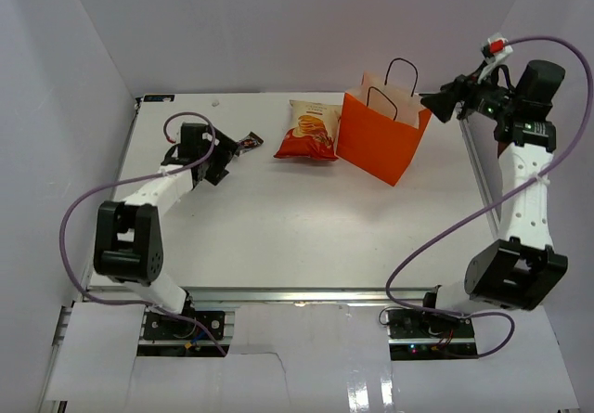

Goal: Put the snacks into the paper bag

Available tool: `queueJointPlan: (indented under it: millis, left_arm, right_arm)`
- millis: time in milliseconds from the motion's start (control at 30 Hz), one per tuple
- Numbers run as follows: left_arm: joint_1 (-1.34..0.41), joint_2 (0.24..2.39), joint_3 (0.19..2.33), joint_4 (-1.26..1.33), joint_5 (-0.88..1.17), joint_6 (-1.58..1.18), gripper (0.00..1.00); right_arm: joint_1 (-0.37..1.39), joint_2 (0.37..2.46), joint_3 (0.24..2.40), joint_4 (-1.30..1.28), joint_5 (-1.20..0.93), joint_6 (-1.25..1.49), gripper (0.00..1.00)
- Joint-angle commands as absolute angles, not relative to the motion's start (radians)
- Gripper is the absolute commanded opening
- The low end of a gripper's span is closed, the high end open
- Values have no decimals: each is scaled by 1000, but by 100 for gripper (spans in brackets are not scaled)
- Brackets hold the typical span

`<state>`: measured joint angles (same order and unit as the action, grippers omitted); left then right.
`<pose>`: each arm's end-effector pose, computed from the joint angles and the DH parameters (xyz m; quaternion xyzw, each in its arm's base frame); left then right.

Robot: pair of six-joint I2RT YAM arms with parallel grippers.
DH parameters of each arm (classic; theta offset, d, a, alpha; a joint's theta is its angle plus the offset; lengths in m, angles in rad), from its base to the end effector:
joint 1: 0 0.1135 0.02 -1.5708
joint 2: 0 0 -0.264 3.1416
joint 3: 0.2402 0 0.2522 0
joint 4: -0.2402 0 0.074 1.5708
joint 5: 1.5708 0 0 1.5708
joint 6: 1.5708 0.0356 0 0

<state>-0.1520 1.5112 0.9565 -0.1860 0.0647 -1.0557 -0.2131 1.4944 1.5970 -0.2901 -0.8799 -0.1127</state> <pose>0.3208 -0.0515 0.2251 -0.3876 0.8285 -0.2532 0.3149 0.3307 -0.0435 0.4435 -0.2363 0.7096 0.2301 0.6226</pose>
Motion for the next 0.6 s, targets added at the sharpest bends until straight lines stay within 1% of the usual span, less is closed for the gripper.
queueJointPlan:
  millis: [0,33,133,233,333,433,467,500,567]
  left_arm:
    - [-118,1668,1138,-238,74,-1034,98]
    - [-106,1749,1214,-242,83,-1029,98]
    - [-84,1882,1348,-262,89,-1025,97]
    - [-80,1975,1463,-299,72,-1037,94]
    - [-80,2026,1535,-356,60,-1078,92]
    - [-80,2039,1545,-359,49,-1121,90]
    - [-78,2049,1546,-347,51,-1126,87]
    - [-80,2057,1545,-338,52,-1132,79]
    - [-78,2078,1546,-315,78,-1140,72]
  right_arm:
    - [-262,1344,1450,-274,-1127,-165,77]
    - [-267,1319,1413,-306,-1129,-195,77]
    - [-282,1247,1309,-394,-1120,-320,78]
    - [-288,1224,1279,-428,-1123,-339,78]
    - [-290,1220,1258,-428,-1121,-339,78]
    - [-291,1224,1256,-425,-1117,-337,78]
    - [-291,1229,1256,-425,-1118,-336,78]
    - [-291,1229,1259,-425,-1118,-331,78]
    - [-291,1233,1269,-426,-1120,-327,78]
